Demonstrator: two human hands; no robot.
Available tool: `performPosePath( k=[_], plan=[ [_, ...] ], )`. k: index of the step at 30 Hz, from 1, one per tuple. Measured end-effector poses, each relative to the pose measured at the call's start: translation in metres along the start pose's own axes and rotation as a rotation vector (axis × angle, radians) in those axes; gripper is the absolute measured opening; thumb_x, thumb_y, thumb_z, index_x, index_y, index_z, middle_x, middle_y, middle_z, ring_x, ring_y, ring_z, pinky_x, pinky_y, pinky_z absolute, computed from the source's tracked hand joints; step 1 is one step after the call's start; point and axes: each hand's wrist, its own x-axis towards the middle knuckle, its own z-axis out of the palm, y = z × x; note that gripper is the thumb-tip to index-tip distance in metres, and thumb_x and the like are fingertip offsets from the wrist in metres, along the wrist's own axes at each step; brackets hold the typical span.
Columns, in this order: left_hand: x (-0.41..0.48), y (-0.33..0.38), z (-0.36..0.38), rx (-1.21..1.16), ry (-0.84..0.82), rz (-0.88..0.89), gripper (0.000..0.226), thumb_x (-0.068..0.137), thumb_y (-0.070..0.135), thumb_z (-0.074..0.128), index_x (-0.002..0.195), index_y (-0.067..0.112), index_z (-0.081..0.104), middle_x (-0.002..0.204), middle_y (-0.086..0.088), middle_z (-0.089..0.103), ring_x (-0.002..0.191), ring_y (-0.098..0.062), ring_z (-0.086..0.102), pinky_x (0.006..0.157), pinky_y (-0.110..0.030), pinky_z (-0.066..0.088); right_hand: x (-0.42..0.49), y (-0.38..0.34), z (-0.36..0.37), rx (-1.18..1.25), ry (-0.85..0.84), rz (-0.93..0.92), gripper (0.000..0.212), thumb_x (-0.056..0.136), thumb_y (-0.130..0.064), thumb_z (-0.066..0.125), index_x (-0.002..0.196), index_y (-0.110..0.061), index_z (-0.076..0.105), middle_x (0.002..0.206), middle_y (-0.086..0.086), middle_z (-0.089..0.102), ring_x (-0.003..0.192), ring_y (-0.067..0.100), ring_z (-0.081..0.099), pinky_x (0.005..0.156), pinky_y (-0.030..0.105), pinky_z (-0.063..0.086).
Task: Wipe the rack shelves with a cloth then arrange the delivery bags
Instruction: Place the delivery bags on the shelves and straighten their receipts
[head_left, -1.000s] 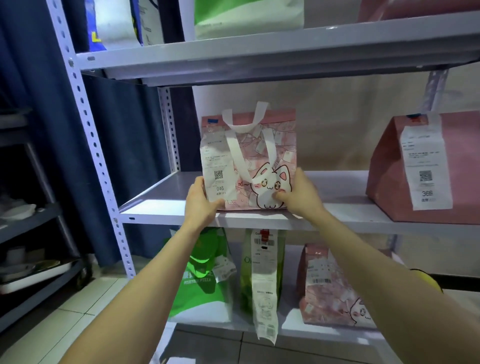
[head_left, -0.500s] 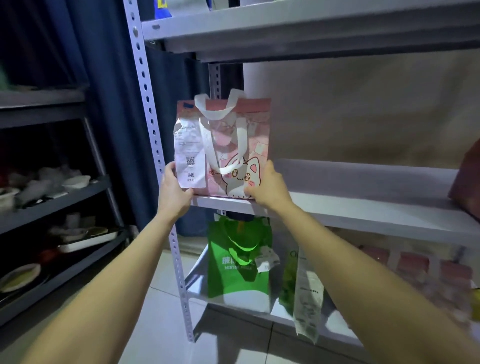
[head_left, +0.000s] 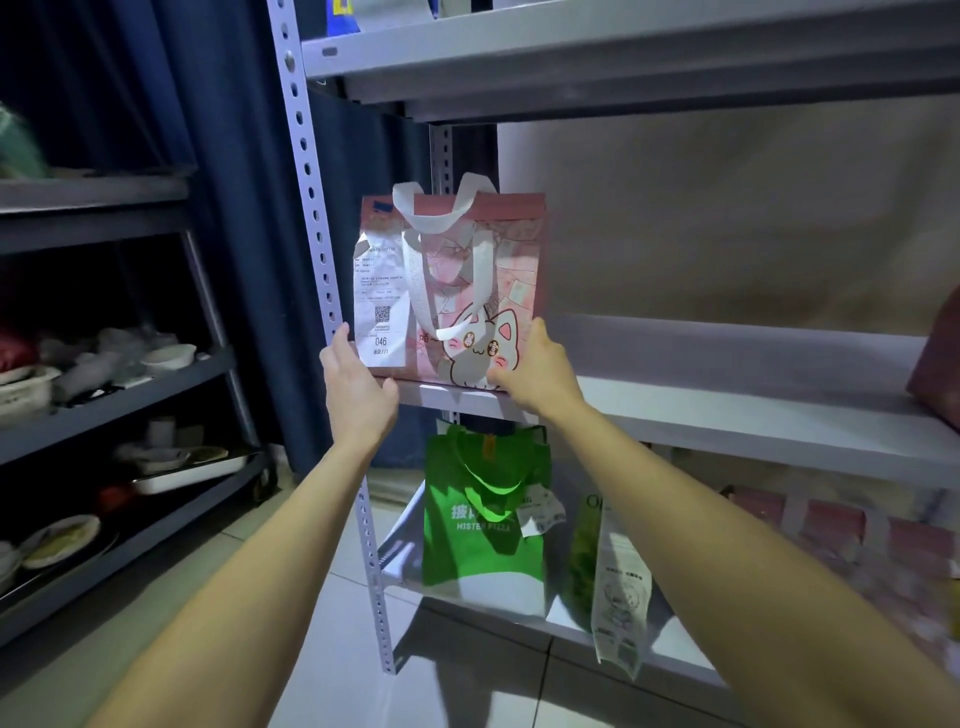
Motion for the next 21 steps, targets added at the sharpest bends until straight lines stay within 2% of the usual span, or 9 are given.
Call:
performPosePath(
  k=[2, 4, 7, 9, 13, 16, 21],
  plan=[
    [-0.005, 0.0, 0.002, 0.006, 0.036, -0.073, 0.089, 0.086, 0.003, 0.069, 0.162, 0.017, 0.026, 0.151, -0.009, 0.036, 0.119, -0.031, 0.057, 0.097, -0.046, 0.053, 0.0, -0.001, -0.001, -0.003, -0.01, -0.001, 0.062, 0.087, -0.025, 0.083, 0.129, -0.014, 0.039, 0.135, 0.011, 0.063, 0.116, 0.03, 0.066, 0.091, 0.043, 0.061],
    [-0.012, 0.003, 0.002, 0.03, 0.09, -0.081, 0.081, 0.084, 0.004, 0.069, 0.156, 0.017, 0.034, 0.148, -0.007, 0.037, 0.116, -0.032, 0.058, 0.098, -0.051, 0.053, 0.0, 0.0, -0.005, -0.005, -0.025, 0.0, 0.066, 0.085, -0.028, 0.085, 0.131, -0.012, 0.041, 0.136, 0.01, 0.062, 0.119, 0.03, 0.065, 0.092, 0.043, 0.061],
    [-0.022, 0.009, 0.002, 0.034, 0.147, 0.009, 0.061, 0.081, 0.004, 0.07, 0.136, 0.019, 0.048, 0.135, -0.004, 0.045, 0.111, -0.029, 0.06, 0.095, -0.051, 0.054, -0.005, 0.005, -0.016, 0.027, -0.047, -0.026, 0.068, 0.085, -0.029, 0.086, 0.136, -0.014, 0.044, 0.137, 0.006, 0.064, 0.12, 0.025, 0.065, 0.093, 0.04, 0.059],
    [-0.028, 0.019, 0.003, 0.02, 0.122, 0.071, 0.047, 0.082, 0.006, 0.069, 0.124, 0.022, 0.054, 0.125, 0.001, 0.053, 0.104, -0.023, 0.064, 0.091, -0.047, 0.055, -0.014, 0.012, -0.026, 0.023, -0.03, -0.067, 0.067, 0.088, -0.03, 0.084, 0.141, -0.015, 0.046, 0.14, 0.003, 0.063, 0.12, 0.019, 0.063, 0.094, 0.035, 0.055],
    [-0.04, 0.041, 0.014, -0.03, -0.122, 0.204, 0.026, 0.09, 0.008, 0.07, 0.109, 0.024, 0.066, 0.101, 0.008, 0.069, 0.089, -0.007, 0.067, 0.087, -0.036, 0.061, -0.041, 0.03, -0.053, 0.0, 0.065, -0.167, 0.046, 0.092, -0.035, 0.077, 0.133, -0.02, 0.063, 0.134, -0.005, 0.067, 0.119, 0.012, 0.062, 0.104, 0.034, 0.054],
    [-0.062, 0.052, 0.03, -0.039, -0.311, 0.247, 0.016, 0.092, 0.013, 0.072, 0.103, 0.026, 0.071, 0.093, 0.014, 0.074, 0.087, -0.004, 0.07, 0.084, -0.032, 0.06, -0.07, 0.051, -0.07, 0.011, 0.083, -0.206, 0.023, 0.094, -0.034, 0.071, 0.114, -0.023, 0.073, 0.113, -0.011, 0.073, 0.102, 0.004, 0.067, 0.096, 0.033, 0.059],
    [-0.109, 0.061, 0.067, -0.007, -0.567, 0.28, 0.014, 0.093, 0.019, 0.076, 0.104, 0.028, 0.077, 0.094, 0.015, 0.077, 0.088, -0.004, 0.073, 0.082, -0.025, 0.058, -0.126, 0.114, -0.083, -0.011, 0.075, -0.172, 0.012, 0.095, -0.028, 0.068, 0.099, -0.02, 0.077, 0.096, -0.008, 0.074, 0.088, 0.005, 0.067, 0.083, 0.032, 0.06]
  ],
)
